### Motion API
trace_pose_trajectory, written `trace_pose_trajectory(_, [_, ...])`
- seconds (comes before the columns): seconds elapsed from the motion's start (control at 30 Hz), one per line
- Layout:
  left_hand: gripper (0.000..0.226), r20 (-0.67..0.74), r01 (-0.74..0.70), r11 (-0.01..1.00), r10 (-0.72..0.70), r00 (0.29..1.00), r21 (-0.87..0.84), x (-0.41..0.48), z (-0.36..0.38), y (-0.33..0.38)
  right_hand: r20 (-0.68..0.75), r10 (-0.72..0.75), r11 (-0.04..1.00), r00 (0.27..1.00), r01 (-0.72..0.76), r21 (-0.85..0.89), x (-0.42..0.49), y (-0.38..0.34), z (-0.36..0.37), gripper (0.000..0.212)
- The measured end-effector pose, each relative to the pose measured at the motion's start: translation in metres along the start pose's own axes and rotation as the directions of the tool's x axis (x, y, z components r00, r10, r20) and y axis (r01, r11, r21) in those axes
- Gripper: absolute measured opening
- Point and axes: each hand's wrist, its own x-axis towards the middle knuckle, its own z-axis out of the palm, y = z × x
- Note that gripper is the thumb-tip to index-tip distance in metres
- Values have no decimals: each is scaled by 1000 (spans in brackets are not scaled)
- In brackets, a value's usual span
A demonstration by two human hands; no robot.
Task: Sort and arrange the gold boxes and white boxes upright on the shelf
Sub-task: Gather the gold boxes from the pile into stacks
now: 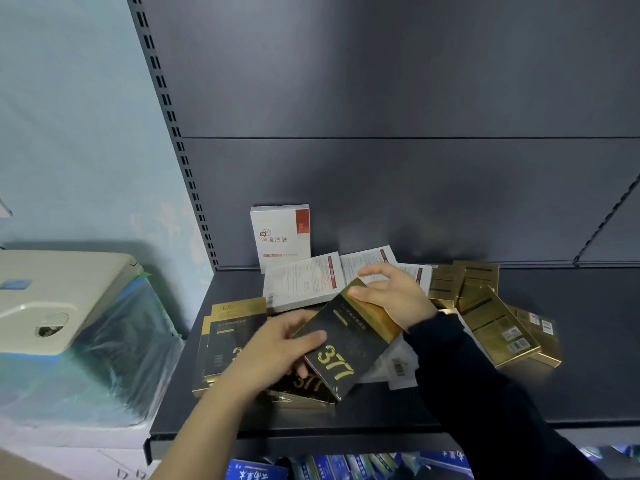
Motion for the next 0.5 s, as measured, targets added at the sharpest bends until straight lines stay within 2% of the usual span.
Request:
trace_pose_trajectory(0.07, [10,-82,-27,999,26,996,-23,-1,10,-4,-84,-45,998,995,42,-41,4,-7,4,32])
trace_pose_trajectory(0.13, [12,-278,-3,996,-21,960,-87,-3,14,-10,-210,-49,998,976,40,-44,6,-2,7,28])
trace_pose_trajectory(0.17, [13,-380,9,997,-39,924,-81,-6,16,-13,-224,-14,1000,974,13,-8,6,5,9,28])
trace_pose_trajectory(0.2, [13,-460,36,999,-29,887,6,-10,18,-16,-186,30,999,982,-25,32,4,15,13,30])
trace_pose_trajectory(0.23, [14,-504,98,975,15,863,198,-14,19,-18,-121,67,997,990,-62,48,1,26,19,32])
trace_pose_trajectory(0.3, [20,-512,221,768,157,844,601,-20,23,-16,-37,90,995,995,-91,-36,-4,49,34,35])
trace_pose_trajectory(0.33, [25,-508,254,675,207,836,693,-20,24,-16,-41,68,992,997,-72,-100,-6,57,41,36])
trace_pose_trajectory(0.5, [59,-479,335,453,254,840,826,-8,26,-33,-93,-86,963,992,59,-263,-7,69,54,35])
